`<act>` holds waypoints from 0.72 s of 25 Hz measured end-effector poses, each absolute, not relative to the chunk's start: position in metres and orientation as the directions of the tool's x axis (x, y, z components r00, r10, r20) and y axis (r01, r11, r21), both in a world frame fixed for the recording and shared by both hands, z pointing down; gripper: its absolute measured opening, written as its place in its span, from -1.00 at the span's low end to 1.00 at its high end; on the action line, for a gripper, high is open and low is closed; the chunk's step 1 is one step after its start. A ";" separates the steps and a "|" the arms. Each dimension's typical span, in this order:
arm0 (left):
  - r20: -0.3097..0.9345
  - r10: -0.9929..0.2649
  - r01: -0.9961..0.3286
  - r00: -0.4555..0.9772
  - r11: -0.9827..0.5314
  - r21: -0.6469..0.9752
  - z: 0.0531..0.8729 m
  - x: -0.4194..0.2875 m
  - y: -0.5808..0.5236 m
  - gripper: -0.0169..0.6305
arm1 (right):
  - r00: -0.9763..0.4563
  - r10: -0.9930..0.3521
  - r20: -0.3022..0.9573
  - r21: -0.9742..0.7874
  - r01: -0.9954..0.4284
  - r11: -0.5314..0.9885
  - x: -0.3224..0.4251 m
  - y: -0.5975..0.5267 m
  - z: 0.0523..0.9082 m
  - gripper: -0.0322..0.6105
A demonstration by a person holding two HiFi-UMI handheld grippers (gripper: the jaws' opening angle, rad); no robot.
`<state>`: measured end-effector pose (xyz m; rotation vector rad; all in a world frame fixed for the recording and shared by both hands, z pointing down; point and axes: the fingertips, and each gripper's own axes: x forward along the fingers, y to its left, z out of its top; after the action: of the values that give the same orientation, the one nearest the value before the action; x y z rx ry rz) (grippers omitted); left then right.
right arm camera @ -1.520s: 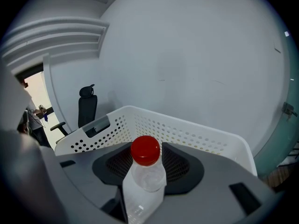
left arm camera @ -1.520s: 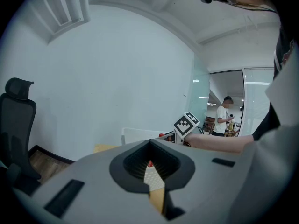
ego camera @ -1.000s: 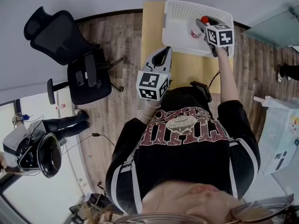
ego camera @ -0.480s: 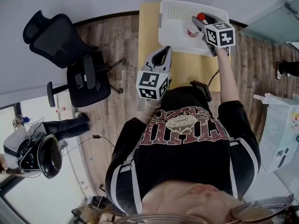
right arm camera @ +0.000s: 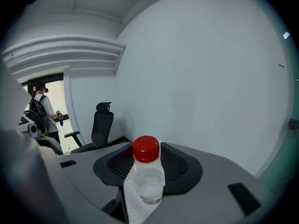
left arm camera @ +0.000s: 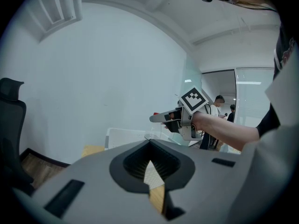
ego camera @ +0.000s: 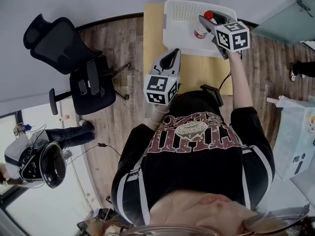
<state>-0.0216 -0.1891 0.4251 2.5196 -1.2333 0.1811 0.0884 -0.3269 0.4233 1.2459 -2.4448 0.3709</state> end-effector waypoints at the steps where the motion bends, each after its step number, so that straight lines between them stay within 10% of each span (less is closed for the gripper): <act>1: 0.254 -0.744 -0.786 0.618 -0.572 0.236 0.425 -0.021 -0.189 -0.80 | -0.544 -0.718 0.434 -0.064 -0.814 0.578 0.088 -0.325 0.420 -0.33; 18: 0.247 -0.738 -0.778 0.628 -0.583 0.236 0.420 -0.004 -0.177 -0.80 | -0.624 -0.712 0.323 -0.048 -0.762 0.646 0.083 -0.287 0.356 -0.36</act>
<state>-0.0037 -0.1766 0.4197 2.5321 -1.2180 0.1743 0.0833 -0.2865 0.3556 1.1877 -2.5920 0.2605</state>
